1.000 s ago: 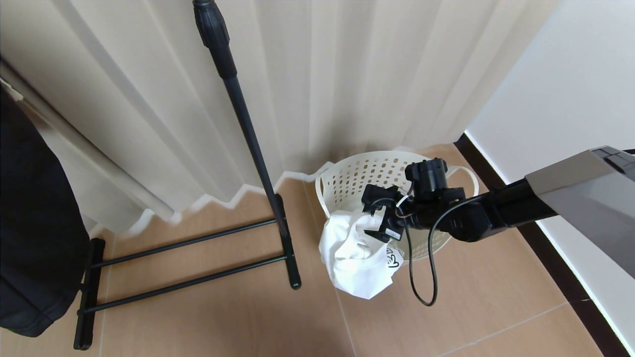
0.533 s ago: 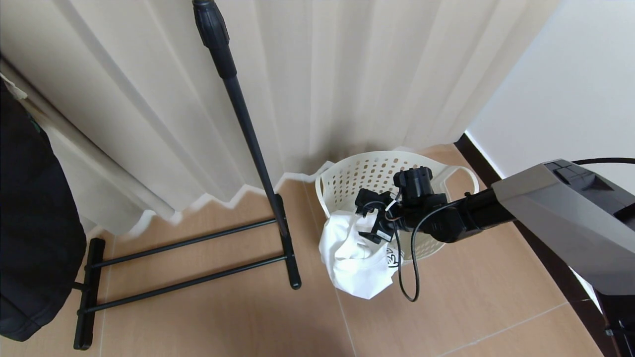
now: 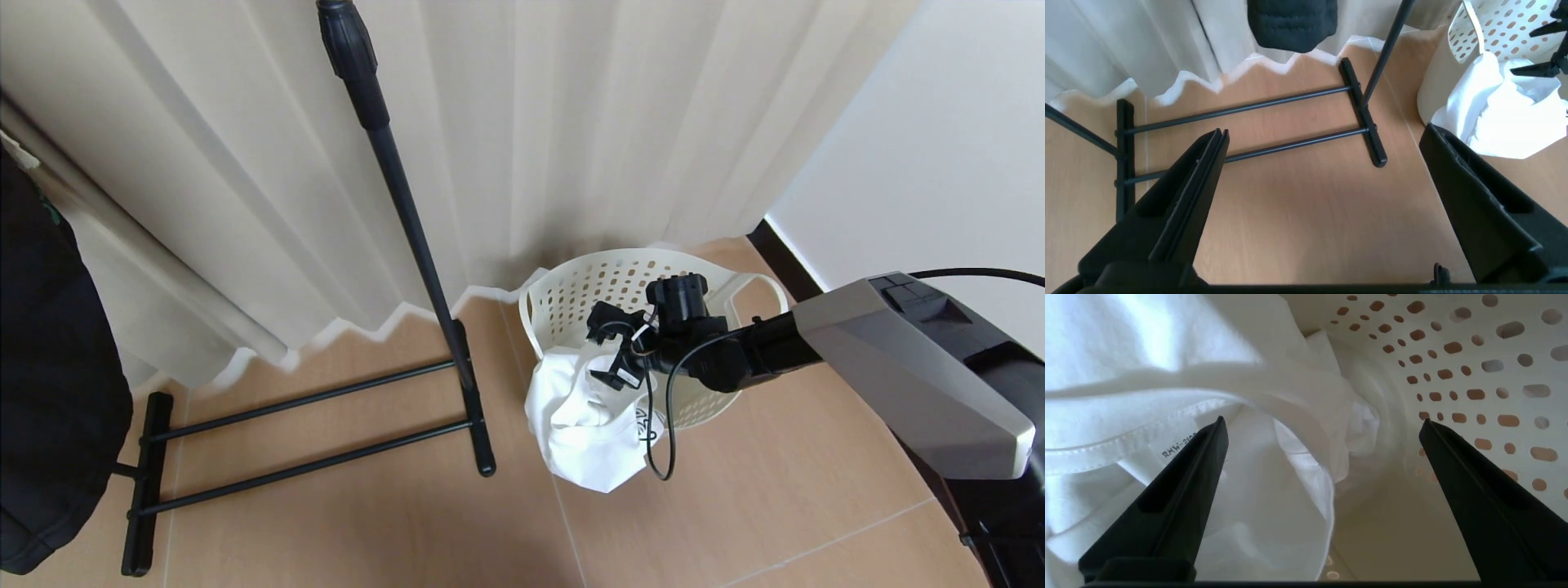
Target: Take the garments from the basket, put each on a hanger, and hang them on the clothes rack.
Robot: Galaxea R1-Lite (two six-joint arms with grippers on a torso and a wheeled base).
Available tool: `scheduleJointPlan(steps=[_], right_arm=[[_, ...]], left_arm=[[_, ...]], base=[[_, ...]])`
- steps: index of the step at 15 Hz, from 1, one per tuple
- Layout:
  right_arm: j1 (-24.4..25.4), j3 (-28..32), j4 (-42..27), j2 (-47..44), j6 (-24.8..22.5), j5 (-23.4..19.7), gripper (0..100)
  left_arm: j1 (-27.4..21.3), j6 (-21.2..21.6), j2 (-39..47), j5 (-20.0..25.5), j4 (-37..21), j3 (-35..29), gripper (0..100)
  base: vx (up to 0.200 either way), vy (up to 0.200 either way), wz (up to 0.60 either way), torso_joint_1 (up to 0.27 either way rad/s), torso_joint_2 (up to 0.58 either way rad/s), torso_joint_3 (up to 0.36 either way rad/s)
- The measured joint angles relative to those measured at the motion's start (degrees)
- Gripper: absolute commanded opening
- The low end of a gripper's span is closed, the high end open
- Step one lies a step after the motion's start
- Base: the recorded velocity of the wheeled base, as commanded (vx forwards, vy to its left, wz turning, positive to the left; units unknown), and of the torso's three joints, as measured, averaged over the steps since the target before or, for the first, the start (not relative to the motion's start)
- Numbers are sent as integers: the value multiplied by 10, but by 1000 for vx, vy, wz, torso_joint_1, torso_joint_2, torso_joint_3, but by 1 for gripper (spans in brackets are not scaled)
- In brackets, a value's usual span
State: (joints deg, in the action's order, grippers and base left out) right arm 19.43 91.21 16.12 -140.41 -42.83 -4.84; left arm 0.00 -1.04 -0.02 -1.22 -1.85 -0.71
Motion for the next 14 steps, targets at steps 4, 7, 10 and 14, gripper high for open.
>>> scheduleJointPlan(steps=[4, 7, 10, 14], right_arm=[[-2, 20, -1, -18, 7, 0, 100], [-3, 38, -2, -33, 15, 0, 100], [-3, 50, -2, -45, 20, 0, 100], [-5, 59, -1, -53, 33, 0, 0]], left_arm=[[0, 0, 0, 0, 0, 0, 100], [0, 0, 0, 0, 0, 0, 100], [0, 0, 0, 0, 0, 0, 100], [0, 0, 0, 0, 0, 0, 100]], base=[[0, 0, 0, 0, 0, 0], [0, 0, 0, 0, 0, 0], [0, 0, 0, 0, 0, 0], [0, 0, 0, 0, 0, 0]])
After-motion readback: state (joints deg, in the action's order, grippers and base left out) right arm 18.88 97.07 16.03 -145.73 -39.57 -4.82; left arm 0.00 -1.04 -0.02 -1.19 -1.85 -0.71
